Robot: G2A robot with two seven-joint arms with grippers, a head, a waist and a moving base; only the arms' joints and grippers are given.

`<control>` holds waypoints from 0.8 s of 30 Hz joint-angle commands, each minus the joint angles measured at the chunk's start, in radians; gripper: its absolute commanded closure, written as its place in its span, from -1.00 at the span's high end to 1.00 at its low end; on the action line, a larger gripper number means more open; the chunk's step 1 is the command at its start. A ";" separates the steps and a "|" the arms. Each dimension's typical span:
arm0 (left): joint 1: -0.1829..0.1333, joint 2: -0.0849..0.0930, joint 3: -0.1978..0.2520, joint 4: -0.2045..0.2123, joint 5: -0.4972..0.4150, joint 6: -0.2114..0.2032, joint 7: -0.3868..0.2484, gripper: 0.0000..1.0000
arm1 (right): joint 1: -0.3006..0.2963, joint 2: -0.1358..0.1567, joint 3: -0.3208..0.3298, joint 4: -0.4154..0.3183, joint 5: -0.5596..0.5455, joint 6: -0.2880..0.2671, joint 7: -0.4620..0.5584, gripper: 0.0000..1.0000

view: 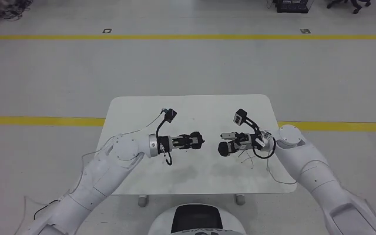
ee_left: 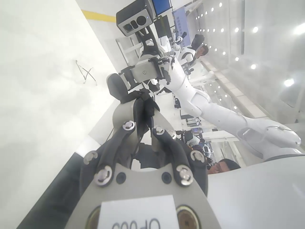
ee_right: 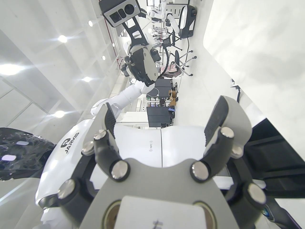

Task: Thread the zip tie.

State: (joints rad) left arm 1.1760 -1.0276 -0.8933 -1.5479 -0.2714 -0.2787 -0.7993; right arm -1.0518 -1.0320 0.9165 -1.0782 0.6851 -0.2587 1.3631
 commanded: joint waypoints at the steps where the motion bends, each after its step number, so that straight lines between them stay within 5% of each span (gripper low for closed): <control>1: 0.000 0.000 0.000 0.000 0.000 0.000 0.000 -1.00 | 0.000 0.000 0.000 0.000 0.000 0.000 0.000 1.00; 24: 0.000 0.000 0.000 0.000 0.000 0.000 0.000 -1.00 | -0.001 0.000 0.000 -0.001 -0.005 0.001 -0.008 1.00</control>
State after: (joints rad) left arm 1.1760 -1.0276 -0.8933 -1.5479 -0.2715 -0.2787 -0.7993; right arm -1.0519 -1.0320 0.9165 -1.0784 0.6850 -0.2586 1.3629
